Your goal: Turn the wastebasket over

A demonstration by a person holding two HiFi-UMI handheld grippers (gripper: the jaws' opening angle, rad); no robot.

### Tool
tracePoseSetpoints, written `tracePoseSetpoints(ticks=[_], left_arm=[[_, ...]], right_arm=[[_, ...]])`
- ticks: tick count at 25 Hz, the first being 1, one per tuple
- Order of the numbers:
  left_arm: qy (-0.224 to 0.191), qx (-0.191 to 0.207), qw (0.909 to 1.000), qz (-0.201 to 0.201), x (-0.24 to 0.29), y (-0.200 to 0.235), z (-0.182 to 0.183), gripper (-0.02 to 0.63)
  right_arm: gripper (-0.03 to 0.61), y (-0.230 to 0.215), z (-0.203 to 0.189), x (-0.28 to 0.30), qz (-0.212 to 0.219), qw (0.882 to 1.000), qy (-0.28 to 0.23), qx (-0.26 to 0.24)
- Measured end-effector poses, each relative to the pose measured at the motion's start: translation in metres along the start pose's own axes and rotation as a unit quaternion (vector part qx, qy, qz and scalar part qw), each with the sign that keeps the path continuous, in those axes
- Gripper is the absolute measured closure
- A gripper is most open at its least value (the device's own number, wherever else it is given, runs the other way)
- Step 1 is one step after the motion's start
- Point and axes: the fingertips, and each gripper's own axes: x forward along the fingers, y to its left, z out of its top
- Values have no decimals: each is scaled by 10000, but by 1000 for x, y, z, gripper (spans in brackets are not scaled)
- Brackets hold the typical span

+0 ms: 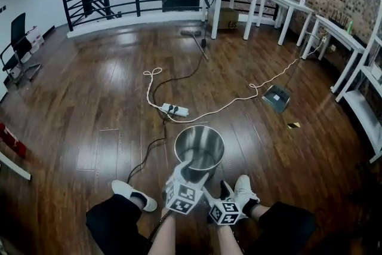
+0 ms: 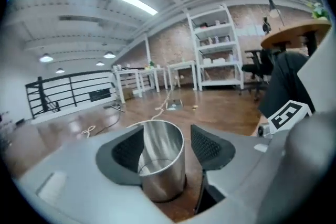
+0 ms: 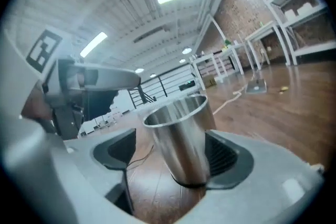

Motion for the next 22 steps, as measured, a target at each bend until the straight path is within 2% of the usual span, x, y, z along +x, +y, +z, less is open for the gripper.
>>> tracePoseSetpoints(ticks=[2,4,6,9,12,14,16,22], left_arm=[[-499,-490,9962,517,-49,5,14,291],[-951,-791,9889,825,-99,-2,27,273],[-1422,-852,9816,951,-148,-18,47,273],[-2098,-610,9693,1126,-212,-45,83,273],[-2458,-430,9603,1244,-255,-72,112,278],[-2474,-486,9576,1393,-270,-81,120,278],[-2453,-581,9566,1458,-278,-87,124,278],[-2520,-463,9562,1417,-284,-107,130,278]], right_arm=[[186,14,37,-37,204,9979,-415,-456],[186,31,74,-78,278,9920,-766,-969],[186,53,108,-121,235,9810,-1052,-1611],[186,88,159,-187,98,9582,-1628,-2352],[187,118,194,-247,-18,9452,-2122,-2481],[189,130,204,-269,-81,9424,-2134,-2575],[195,136,203,-279,-196,9438,-1988,-2634],[216,129,198,-293,-349,9532,-1911,-2318]])
